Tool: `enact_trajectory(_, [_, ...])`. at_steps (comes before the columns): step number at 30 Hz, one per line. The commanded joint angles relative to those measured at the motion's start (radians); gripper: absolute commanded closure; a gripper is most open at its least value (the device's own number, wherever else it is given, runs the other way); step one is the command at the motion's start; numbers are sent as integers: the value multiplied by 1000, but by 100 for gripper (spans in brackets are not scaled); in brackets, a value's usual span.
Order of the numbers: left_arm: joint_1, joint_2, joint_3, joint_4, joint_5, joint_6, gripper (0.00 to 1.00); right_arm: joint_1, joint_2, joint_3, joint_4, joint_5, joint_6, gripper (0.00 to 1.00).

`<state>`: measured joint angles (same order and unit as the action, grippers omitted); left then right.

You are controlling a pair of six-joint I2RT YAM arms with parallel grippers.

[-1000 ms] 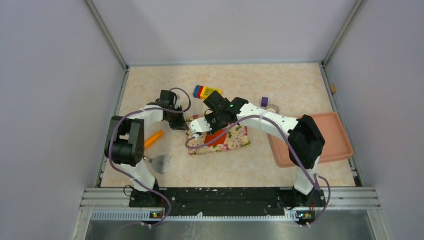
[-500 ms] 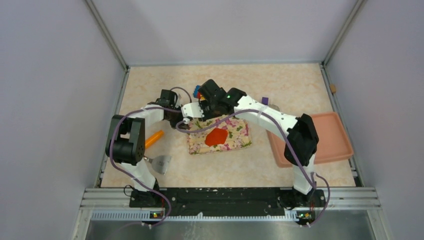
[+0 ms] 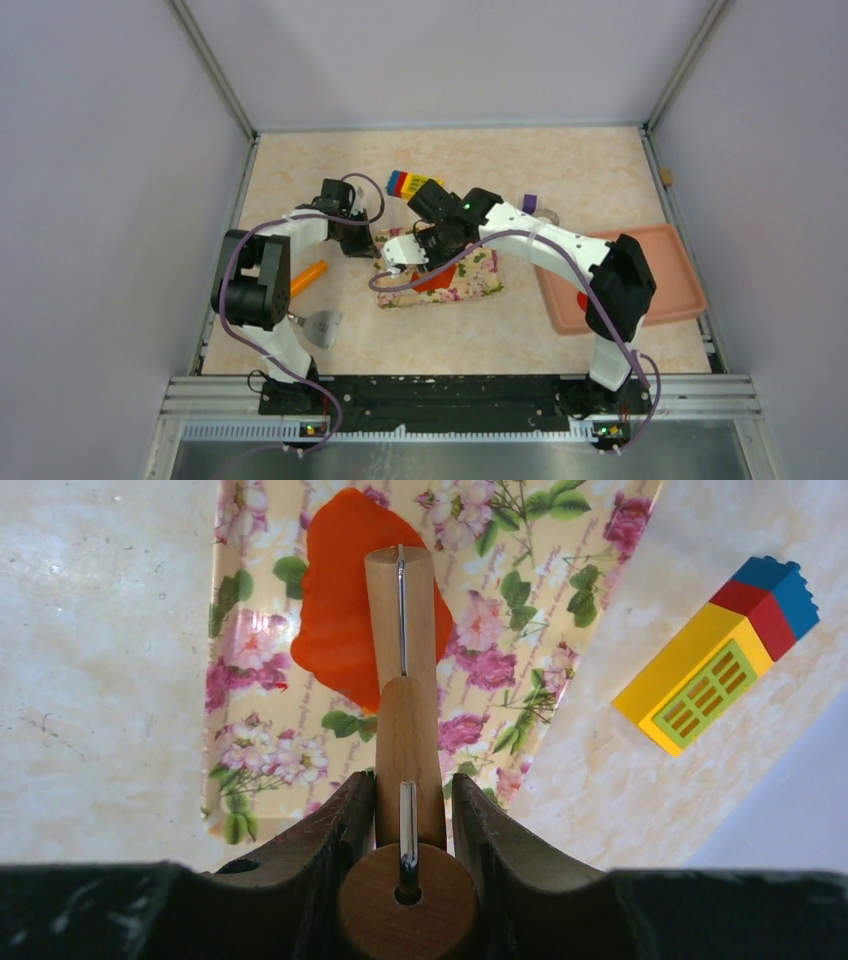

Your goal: Roll out the dumpling wrappers from the dough

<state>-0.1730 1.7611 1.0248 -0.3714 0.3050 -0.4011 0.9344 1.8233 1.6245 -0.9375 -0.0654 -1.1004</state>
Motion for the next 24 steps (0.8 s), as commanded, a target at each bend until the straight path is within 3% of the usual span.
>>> enact_trajectory(1, [-5,23,-19,22,-32,46,100,11,8,-3,-25,-48,-21,100])
enact_trajectory(11, [-2,29,2,8,-61,47,100,8,137,138,-356,-194,-18,100])
enact_trajectory(24, [0,29,1,7,-70,48,100,1,161,129,-390,-246,38,100])
